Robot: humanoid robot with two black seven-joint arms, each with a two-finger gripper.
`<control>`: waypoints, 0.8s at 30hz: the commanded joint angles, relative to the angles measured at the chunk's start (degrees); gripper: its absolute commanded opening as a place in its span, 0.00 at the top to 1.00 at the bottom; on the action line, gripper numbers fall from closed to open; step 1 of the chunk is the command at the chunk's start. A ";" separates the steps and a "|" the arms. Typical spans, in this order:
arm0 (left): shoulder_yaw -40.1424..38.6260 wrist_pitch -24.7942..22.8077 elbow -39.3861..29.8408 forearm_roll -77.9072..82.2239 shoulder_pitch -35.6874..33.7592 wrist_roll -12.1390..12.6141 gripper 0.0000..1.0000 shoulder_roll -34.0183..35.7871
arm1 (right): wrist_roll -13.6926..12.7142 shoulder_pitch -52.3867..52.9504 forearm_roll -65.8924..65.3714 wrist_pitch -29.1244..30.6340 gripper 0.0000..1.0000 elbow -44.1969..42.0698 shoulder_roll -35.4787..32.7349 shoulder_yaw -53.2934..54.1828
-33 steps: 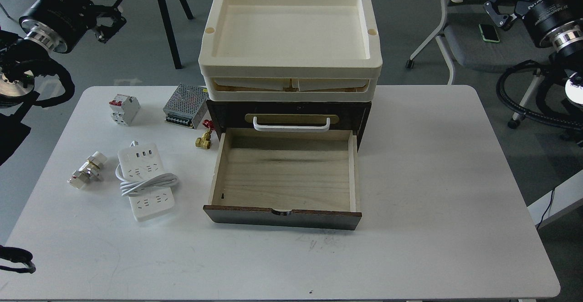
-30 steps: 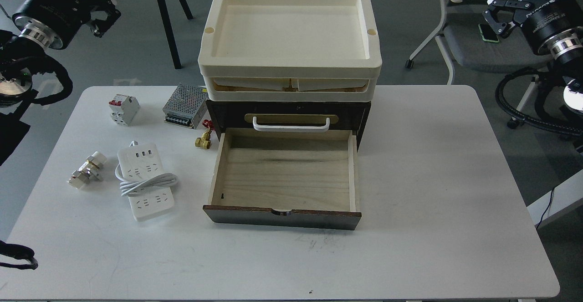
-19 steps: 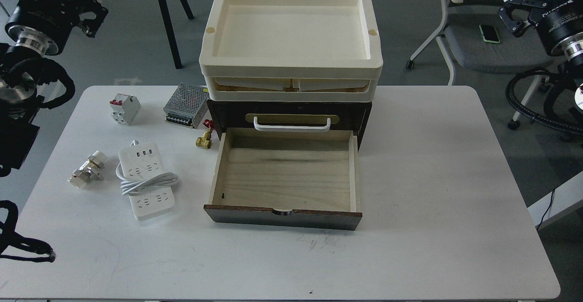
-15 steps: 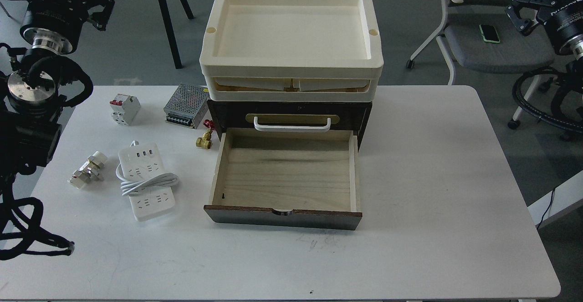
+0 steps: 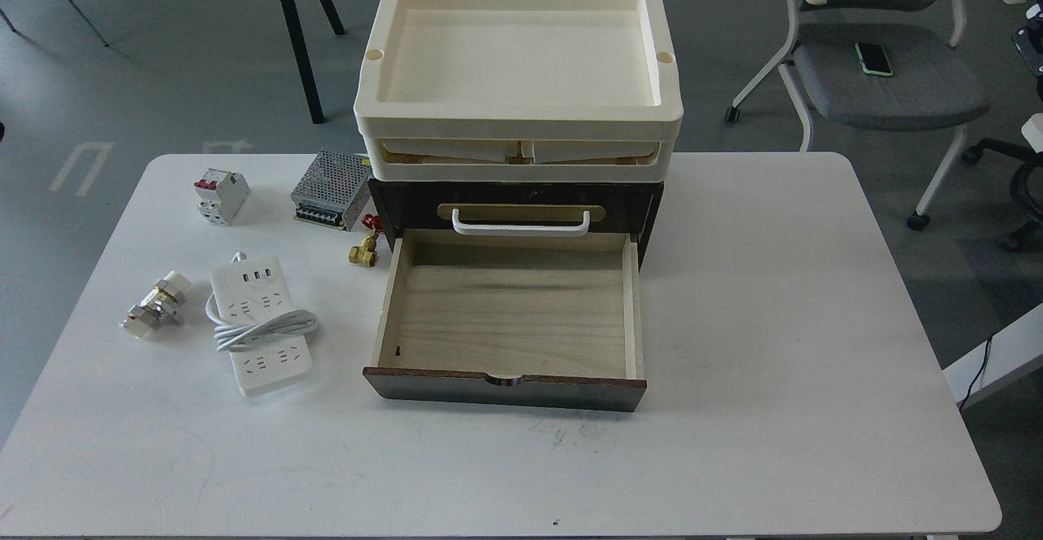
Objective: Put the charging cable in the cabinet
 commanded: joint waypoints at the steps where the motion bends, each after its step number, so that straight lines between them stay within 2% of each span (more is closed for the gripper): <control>1: 0.31 0.00 -7.99 20.70 -0.25 -0.11 0.01 7.77 | 0.00 -1.05 0.03 0.00 0.00 0.08 -0.58 1.45; 7: 2.06 0.00 -23.63 55.24 0.89 -0.55 0.02 15.42 | 0.00 -1.31 -0.06 0.00 0.00 0.08 -0.58 1.54; 10: 10.04 0.00 -30.76 74.84 2.30 -0.99 0.02 17.98 | 0.00 -2.19 0.03 0.00 0.00 0.08 -0.58 1.54; 11: 13.55 0.00 -32.43 81.34 2.48 -1.95 0.02 18.33 | 0.00 -2.62 0.03 0.00 0.00 0.08 -0.49 1.54; 14: 25.15 0.00 -33.33 100.32 2.57 -5.11 0.03 18.51 | 0.00 -3.77 0.03 0.00 0.00 0.08 -0.32 1.54; 17: 32.46 0.00 -32.63 116.95 2.65 -8.01 0.03 18.25 | 0.00 -4.91 0.03 0.00 0.00 0.08 -0.14 1.54; 20: 34.41 0.14 -32.18 124.02 2.74 -11.44 0.03 17.63 | 0.00 -5.61 -0.06 0.00 0.00 -0.01 0.03 1.54; 24: 34.50 0.66 -28.51 124.14 3.09 -11.80 0.04 12.99 | 0.00 -6.58 0.03 0.00 0.00 -0.01 0.03 1.46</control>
